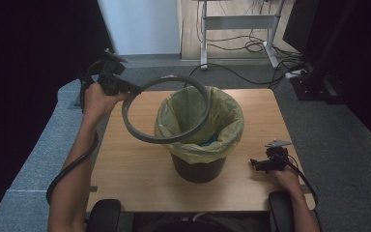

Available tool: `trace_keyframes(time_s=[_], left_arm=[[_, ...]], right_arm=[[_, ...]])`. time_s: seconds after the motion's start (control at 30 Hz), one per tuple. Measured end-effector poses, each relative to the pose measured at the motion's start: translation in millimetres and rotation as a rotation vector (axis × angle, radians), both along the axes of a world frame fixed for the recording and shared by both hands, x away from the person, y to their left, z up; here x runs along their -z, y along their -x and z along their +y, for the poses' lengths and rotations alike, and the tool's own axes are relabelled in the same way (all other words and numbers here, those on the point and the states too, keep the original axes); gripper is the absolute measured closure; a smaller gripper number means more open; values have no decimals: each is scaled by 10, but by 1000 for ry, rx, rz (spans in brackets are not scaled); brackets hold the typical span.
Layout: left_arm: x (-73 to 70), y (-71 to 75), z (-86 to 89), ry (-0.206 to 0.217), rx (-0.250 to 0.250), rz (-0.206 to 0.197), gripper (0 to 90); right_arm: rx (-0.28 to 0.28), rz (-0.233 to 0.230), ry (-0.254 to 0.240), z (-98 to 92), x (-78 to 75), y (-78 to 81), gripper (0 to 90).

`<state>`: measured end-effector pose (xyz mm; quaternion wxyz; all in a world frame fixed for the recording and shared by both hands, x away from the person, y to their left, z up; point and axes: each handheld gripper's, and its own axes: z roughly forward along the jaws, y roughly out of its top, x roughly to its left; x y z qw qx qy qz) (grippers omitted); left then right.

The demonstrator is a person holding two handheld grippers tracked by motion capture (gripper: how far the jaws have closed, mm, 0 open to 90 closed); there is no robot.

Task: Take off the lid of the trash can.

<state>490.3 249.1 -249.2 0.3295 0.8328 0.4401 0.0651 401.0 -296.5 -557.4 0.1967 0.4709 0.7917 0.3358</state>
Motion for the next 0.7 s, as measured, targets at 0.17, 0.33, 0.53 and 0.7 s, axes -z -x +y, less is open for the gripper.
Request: trace_keyframes(time_s=[0.17,0.33,0.53,0.7], left_arm=[[19,32,180,0,-37,7,783],[33,70,369,0,-73,11,783],[46,128,588,5,-116,10,783],[70,175,751,13,-153,8,783]], right_arm=[[0,0,0,0,0,0,0],[0,0,0,0,0,0,0],[0,0,0,0,0,0,0],[0,0,0,0,0,0,0]])
